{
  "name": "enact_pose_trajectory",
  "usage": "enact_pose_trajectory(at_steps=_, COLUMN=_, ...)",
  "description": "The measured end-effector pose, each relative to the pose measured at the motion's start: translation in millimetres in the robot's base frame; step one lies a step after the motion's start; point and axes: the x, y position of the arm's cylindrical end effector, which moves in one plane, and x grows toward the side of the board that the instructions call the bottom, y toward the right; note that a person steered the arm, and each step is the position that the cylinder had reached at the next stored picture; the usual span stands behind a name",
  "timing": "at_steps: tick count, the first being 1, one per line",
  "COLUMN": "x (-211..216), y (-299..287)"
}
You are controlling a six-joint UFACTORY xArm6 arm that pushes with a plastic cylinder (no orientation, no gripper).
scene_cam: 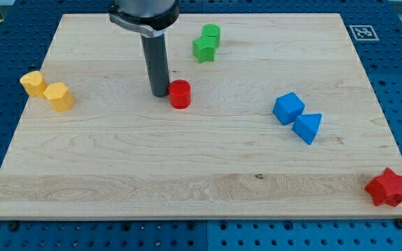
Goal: Keep the red circle left to the red star
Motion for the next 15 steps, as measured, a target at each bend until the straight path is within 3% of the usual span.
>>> enact_pose_trajectory(at_steps=1, x=-31, y=5)
enact_pose_trajectory(at_steps=2, x=-33, y=24)
enact_pose_trajectory(at_steps=3, x=1, y=39)
enact_pose_trajectory(at_steps=7, x=6, y=13)
enact_pose_trajectory(at_steps=11, x=25, y=50)
enact_pose_trajectory(at_steps=13, x=34, y=12)
enact_pose_trajectory(at_steps=15, x=50, y=41)
